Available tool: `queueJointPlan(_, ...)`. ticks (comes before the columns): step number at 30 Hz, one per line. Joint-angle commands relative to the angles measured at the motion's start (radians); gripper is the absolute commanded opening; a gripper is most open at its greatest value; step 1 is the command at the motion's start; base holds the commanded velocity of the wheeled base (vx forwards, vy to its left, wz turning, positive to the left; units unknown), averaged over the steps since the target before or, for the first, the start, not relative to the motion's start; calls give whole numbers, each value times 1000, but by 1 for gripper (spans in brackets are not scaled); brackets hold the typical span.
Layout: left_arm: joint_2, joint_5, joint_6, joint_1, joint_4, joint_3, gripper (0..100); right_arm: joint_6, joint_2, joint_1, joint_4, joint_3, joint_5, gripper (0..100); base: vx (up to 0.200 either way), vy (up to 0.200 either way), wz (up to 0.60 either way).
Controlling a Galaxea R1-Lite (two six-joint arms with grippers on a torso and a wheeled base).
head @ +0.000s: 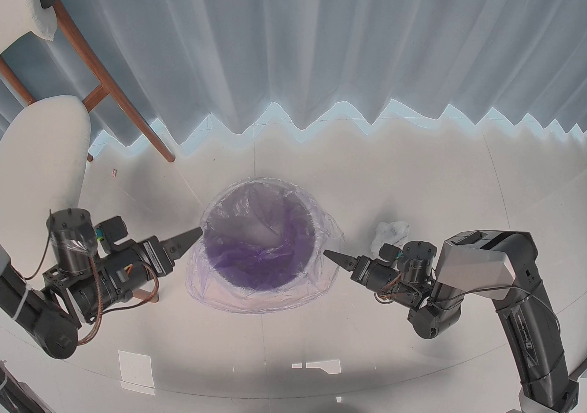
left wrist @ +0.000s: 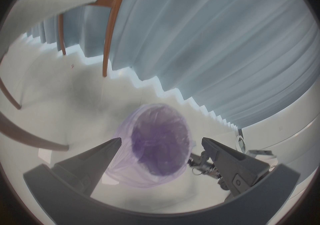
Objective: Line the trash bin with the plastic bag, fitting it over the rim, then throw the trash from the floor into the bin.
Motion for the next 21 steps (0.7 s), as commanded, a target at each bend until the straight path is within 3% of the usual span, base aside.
queueJointPlan(1,-191,0,-1,4,49,-79,100,0,-10,29,15,17,-1,100,0,0,0)
queueJointPlan(9,-462,-15,-15,-6,330,-273,100,10,-12,48,22,20,-4,100,0,0,0)
queueJointPlan(11,-511,-33,-55,-6,428,-352,100,30,-21,47,22,23,-6,100,0,0,0)
queueJointPlan(12,-513,-35,-58,-6,431,-357,100,33,-22,47,22,24,-6,100,0,0,0)
queueJointPlan(17,-525,-128,-247,6,462,-441,100,64,-47,41,54,46,-6,100,0,0,0)
queueJointPlan(19,-525,-138,-256,9,462,-443,100,64,-45,41,54,46,-6,100,0,0,0)
queueJointPlan(21,-525,-211,-273,72,460,-434,100,63,-36,41,52,41,-6,100,0,0,0)
